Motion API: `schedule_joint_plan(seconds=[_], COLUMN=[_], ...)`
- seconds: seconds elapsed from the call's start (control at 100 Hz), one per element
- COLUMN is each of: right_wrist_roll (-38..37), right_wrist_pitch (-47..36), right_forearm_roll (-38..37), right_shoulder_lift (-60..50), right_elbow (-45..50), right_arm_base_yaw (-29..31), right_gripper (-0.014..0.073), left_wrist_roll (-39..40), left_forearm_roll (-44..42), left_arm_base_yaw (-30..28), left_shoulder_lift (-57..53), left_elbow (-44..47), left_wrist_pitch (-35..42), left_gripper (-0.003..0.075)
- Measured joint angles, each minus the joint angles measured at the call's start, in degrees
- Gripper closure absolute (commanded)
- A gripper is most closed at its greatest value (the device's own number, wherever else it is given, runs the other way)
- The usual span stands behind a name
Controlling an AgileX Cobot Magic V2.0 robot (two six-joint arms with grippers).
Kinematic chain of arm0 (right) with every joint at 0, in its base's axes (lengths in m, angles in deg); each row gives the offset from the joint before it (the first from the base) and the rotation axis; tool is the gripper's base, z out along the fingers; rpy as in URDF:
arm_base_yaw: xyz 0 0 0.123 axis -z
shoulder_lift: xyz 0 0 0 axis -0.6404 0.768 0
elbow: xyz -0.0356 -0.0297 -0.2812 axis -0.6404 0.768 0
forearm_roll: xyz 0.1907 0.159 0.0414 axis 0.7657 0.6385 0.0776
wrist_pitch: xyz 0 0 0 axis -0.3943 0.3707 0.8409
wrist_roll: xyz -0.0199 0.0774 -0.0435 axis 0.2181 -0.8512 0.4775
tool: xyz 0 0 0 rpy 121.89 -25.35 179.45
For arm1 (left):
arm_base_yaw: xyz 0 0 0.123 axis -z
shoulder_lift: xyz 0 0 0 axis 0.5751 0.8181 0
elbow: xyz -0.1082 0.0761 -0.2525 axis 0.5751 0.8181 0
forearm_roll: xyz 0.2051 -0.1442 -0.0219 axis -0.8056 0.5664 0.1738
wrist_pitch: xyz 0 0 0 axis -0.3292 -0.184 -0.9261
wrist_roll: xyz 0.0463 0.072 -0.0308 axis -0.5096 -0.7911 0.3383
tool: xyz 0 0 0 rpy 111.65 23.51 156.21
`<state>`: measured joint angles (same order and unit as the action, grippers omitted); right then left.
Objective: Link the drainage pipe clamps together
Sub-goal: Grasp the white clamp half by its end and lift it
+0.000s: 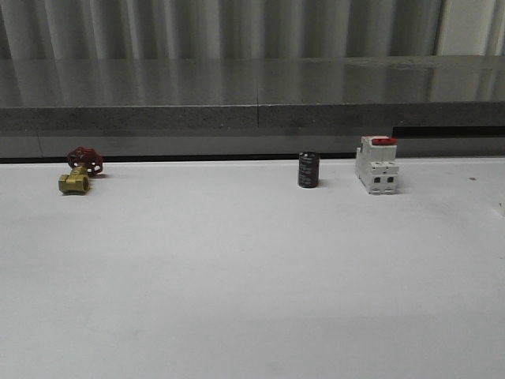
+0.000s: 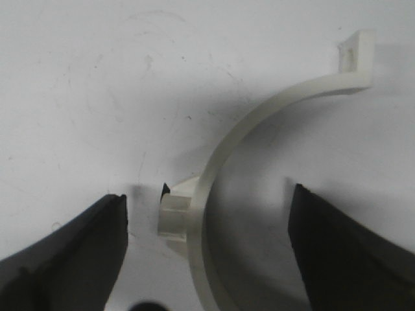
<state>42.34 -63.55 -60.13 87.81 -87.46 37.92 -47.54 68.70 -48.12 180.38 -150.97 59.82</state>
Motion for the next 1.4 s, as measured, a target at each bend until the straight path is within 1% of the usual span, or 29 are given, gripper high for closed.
schedule_joint_plan(seconds=[0.19, 0.26, 0.33, 0.36, 0.38, 0.43, 0.45, 0.5, 0.57, 0.62, 0.83, 0.99, 1.11, 1.17, 1.31, 1.4], right_wrist_roll=[0.0, 0.0, 0.0, 0.0, 0.0, 0.0, 0.0, 0.0, 0.0, 0.0, 0.0, 0.0, 0.0, 0.0, 0.0, 0.0], right_wrist_pitch=[0.0, 0.0, 0.0, 0.0, 0.0, 0.0, 0.0, 0.0, 0.0, 0.0, 0.0, 0.0, 0.0, 0.0, 0.0, 0.0], right_forearm_roll=[0.0, 0.0, 0.0, 0.0, 0.0, 0.0, 0.0, 0.0, 0.0, 0.0, 0.0, 0.0, 0.0, 0.0, 0.0, 0.0], right_shoulder_lift=[0.0, 0.0, 0.0, 0.0, 0.0, 0.0, 0.0, 0.0, 0.0, 0.0, 0.0, 0.0, 0.0, 0.0, 0.0, 0.0], right_elbow=[0.0, 0.0, 0.0, 0.0, 0.0, 0.0, 0.0, 0.0, 0.0, 0.0, 0.0, 0.0, 0.0, 0.0, 0.0, 0.0], right_arm_base_yaw=[0.0, 0.0, 0.0, 0.0, 0.0, 0.0, 0.0, 0.0, 0.0, 0.0, 0.0, 0.0, 0.0, 0.0, 0.0, 0.0], right_gripper=[0.0661, 0.0661, 0.0661, 0.0661, 0.0661, 0.0661, 0.0661, 0.0661, 0.0661, 0.0661, 0.0661, 0.0661, 0.0661, 0.0661, 0.0661, 0.0661], left_wrist_roll=[0.0, 0.0, 0.0, 0.0, 0.0, 0.0, 0.0, 0.0, -0.1, -0.1, 0.2, 1.3, 6.5, 8.9, 13.9, 17.0], left_forearm_roll=[0.0, 0.0, 0.0, 0.0, 0.0, 0.0, 0.0, 0.0, 0.0, 0.6, 4.2, 9.7, 12.1, 12.6, 12.8, 13.1], left_arm_base_yaw=[0.0, 0.0, 0.0, 0.0, 0.0, 0.0, 0.0, 0.0, 0.0, 0.0, 0.8, 4.7, 10.4, 14.3, 23.5, 28.9], left_shoulder_lift=[0.7, 0.7, 0.7, 0.7, 0.7, 0.8, 0.8, 0.9, 0.9, 0.9, -1.4, -7.3, -11.8, -13.3, -13.8, -13.8], left_elbow=[0.0, 0.0, 0.0, 0.0, 0.0, 0.0, 0.0, 0.0, 0.0, -0.1, -0.1, -0.1, 1.1, 1.6, 2.2, 2.4], left_wrist_pitch=[0.4, 0.6, 0.6, 0.6, 0.6, 0.6, 0.6, 0.6, 0.6, 0.6, -2.6, -6.3, -6.9, -6.9, -6.5, -4.5], left_gripper=[0.0209, 0.0233, 0.0314, 0.0371, 0.0396, 0.0503, 0.0530, 0.0626, 0.0708, 0.0739, 0.0741, 0.0741, 0.0741, 0.0741, 0.0741, 0.0741])
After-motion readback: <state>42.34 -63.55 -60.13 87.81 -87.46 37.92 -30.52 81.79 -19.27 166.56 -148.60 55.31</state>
